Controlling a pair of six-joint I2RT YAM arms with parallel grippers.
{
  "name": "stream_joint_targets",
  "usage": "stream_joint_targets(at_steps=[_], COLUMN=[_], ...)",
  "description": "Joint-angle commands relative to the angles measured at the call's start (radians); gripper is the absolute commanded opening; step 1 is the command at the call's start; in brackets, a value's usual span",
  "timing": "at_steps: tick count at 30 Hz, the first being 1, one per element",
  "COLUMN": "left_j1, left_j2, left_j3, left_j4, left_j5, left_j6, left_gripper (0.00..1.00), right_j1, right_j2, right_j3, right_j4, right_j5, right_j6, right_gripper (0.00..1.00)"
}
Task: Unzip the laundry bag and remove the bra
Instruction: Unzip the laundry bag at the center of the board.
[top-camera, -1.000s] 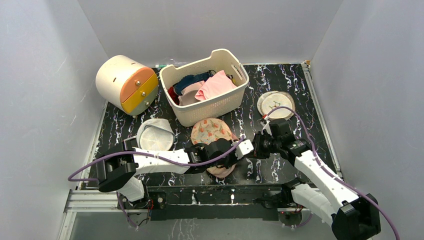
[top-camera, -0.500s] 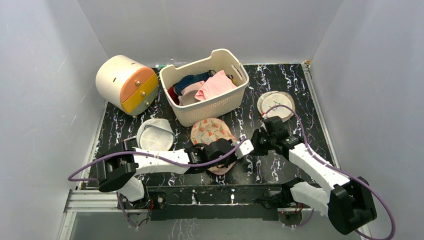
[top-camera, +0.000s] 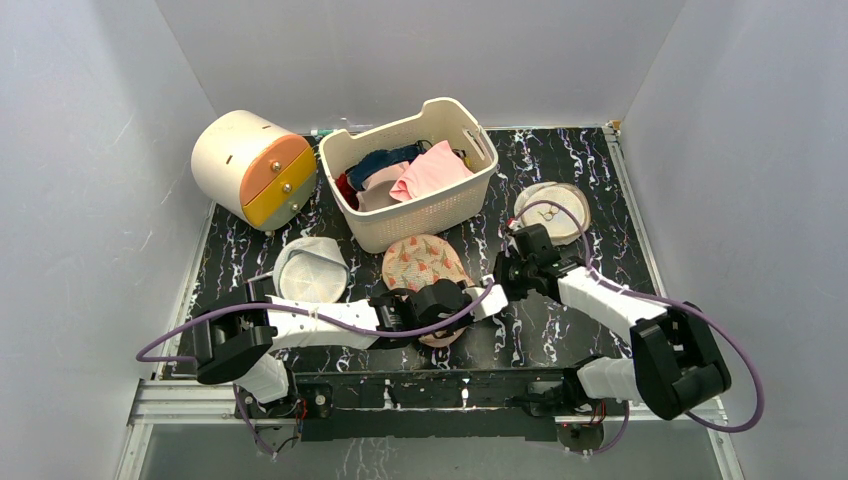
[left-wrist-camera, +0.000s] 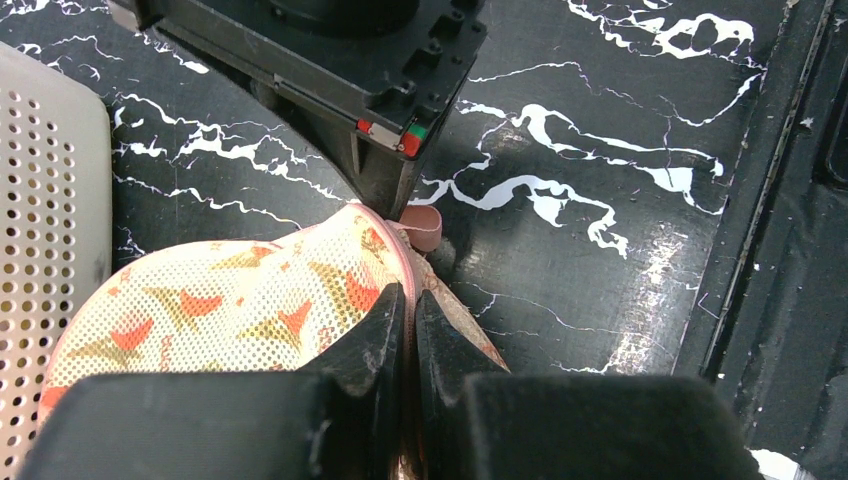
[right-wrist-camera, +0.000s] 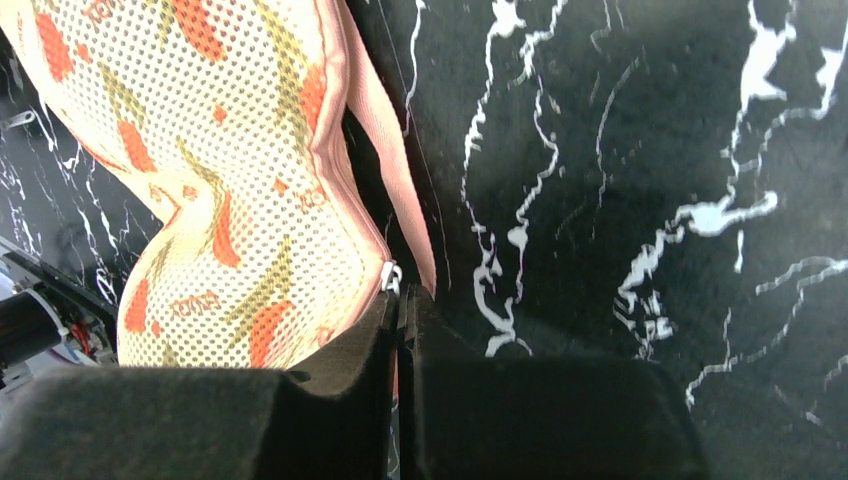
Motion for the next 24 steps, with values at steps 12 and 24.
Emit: stream_joint_targets(at_steps=[12,24], left_j1=[-0.016,-0.016], left_j2=[-0.031,0.063], left_j3=[-0.033,0.019], left_j4=[0.064,-0.003], left_j5=[-0.017,-0.239], left_j6=[-0.032,-0.015], left_gripper=[0.00,0.00], right_j1=[-0.046,-0.046], right_j2=[-0.006,-0.407], right_j3=[-0.003,-0.151], right_j4=[0.230,-0.032], right_j5=[0.104,0.057], right_j6=[-0.038,0.126], right_gripper=[0.00,0.00])
